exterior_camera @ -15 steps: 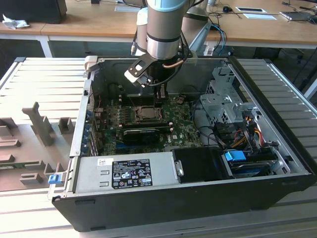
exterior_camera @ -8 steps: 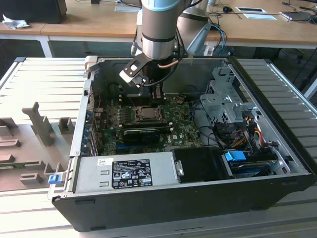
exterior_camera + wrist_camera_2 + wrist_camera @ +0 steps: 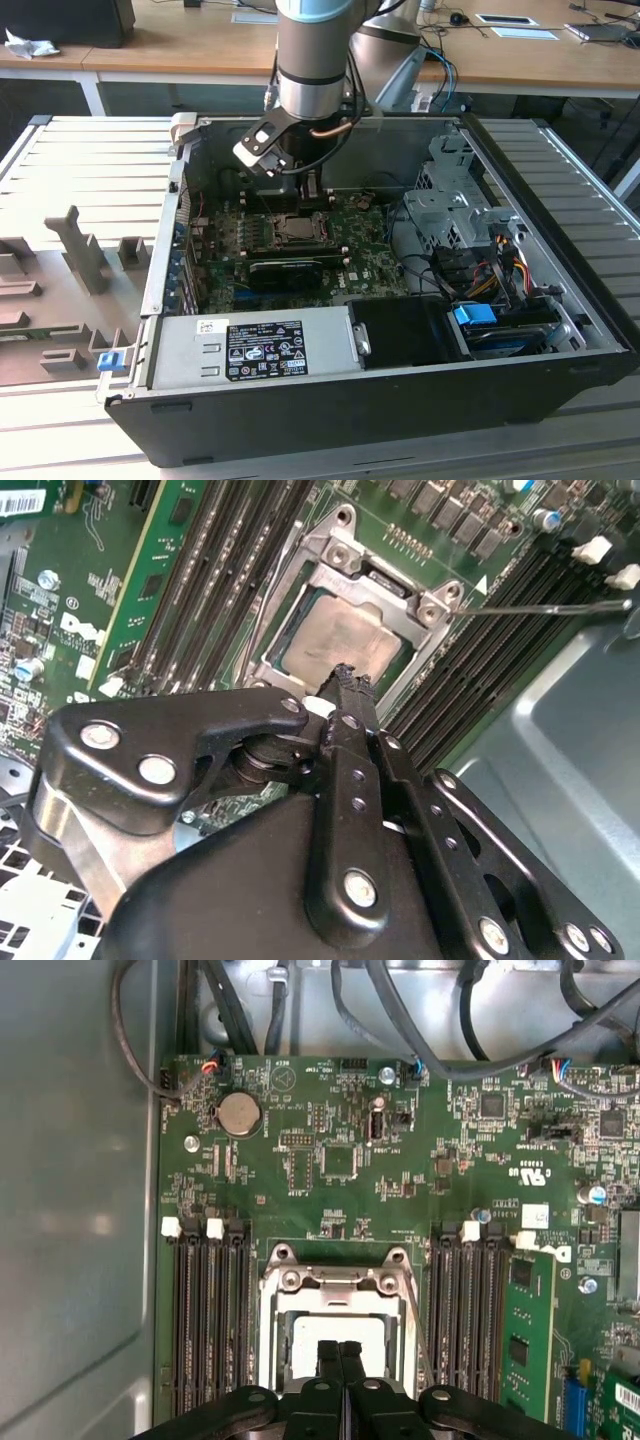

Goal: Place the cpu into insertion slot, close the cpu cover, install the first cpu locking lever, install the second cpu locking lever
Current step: 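Close the cpu cover, then install the first cpu locking lever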

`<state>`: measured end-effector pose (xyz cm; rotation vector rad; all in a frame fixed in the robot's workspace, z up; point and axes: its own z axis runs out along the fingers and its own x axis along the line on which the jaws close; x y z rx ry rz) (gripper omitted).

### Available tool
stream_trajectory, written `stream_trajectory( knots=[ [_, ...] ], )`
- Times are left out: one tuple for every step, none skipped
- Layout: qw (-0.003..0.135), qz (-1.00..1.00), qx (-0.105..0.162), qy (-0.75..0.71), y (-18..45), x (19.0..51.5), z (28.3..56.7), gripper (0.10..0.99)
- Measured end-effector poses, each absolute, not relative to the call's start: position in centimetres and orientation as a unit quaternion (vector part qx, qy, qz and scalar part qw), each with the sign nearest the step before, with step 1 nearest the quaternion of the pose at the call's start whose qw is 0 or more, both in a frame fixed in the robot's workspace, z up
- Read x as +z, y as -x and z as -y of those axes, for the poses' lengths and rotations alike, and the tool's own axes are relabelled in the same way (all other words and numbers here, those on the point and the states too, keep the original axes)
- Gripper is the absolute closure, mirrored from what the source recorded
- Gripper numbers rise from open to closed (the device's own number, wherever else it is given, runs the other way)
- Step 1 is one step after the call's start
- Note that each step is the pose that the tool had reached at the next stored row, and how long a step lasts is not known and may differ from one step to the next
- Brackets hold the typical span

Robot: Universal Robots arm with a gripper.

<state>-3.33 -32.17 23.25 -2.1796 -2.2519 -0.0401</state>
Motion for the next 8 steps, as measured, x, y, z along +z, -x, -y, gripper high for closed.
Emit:
stream_trajectory(
  knots=[
    [0.004, 0.718, -0.013, 0.695, 3.43, 23.26, 32.17, 0.98],
    [0.004, 0.718, -0.013, 0.695, 3.52, 23.25, 32.17, 0.98],
    [0.004, 0.718, -0.013, 0.695, 3.65, 23.25, 32.17, 0.98],
    [0.004, 0.718, -0.013, 0.695, 3.76, 23.26, 32.17, 0.98],
    [0.004, 0.718, -0.013, 0.695, 3.82, 23.26, 32.17, 0.98],
    [0.004, 0.719, -0.013, 0.695, 3.84, 23.26, 32.17, 0.98],
    [0.004, 0.719, -0.013, 0.695, 3.84, 23.26, 32.17, 0.98],
    [0.004, 0.718, -0.013, 0.695, 3.85, 23.33, 32.18, 0.98]
  ],
)
